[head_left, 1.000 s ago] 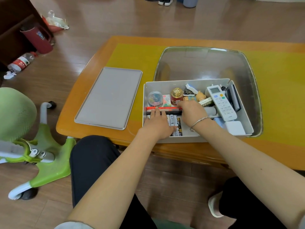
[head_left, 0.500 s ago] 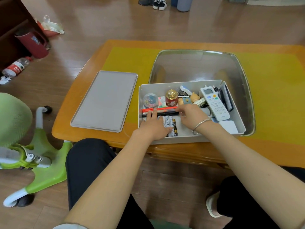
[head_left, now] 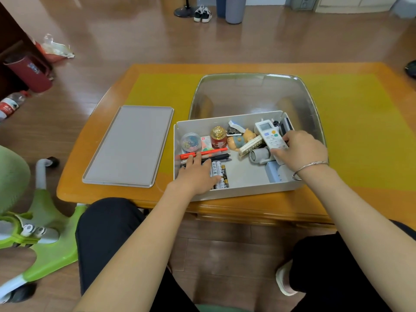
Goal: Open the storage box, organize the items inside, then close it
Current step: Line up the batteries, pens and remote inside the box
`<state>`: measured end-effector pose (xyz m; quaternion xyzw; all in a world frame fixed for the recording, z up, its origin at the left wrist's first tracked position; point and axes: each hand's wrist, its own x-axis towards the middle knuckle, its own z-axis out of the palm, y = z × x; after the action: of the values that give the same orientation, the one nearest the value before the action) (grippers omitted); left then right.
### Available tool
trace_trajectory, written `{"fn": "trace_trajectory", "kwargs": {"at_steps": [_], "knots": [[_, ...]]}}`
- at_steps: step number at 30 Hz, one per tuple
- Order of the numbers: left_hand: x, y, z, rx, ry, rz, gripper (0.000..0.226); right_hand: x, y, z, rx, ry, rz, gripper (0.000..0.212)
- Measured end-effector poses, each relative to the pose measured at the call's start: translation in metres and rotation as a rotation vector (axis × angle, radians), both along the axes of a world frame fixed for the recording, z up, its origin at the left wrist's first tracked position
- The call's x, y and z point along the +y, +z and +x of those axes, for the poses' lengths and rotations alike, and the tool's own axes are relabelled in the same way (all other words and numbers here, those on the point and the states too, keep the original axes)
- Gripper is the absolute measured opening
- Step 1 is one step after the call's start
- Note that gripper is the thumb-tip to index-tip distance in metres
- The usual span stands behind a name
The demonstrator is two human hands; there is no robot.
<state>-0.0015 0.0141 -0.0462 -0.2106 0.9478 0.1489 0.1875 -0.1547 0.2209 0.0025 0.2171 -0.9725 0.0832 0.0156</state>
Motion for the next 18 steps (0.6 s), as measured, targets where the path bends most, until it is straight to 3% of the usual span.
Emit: {"fn": "trace_trajectory", "kwargs": {"at_steps": [4,12,18], "knots": [[0.001,0.0,0.002,0.135,-0.027,-0.044,0.07,-0.007,-0.004,0.002,0.004,-0.007,0.06,0.052],[0.009,0.006,-0.005,0.261,-0.052,-0.022,0.064,-0.022,-0.002,-0.007,0.003,-0.003,0.092,0.045],[0.014,0.011,-0.007,0.367,-0.049,0.08,0.059,-0.022,-0.002,-0.009,-0.028,-0.01,-0.048,0.044]]}}
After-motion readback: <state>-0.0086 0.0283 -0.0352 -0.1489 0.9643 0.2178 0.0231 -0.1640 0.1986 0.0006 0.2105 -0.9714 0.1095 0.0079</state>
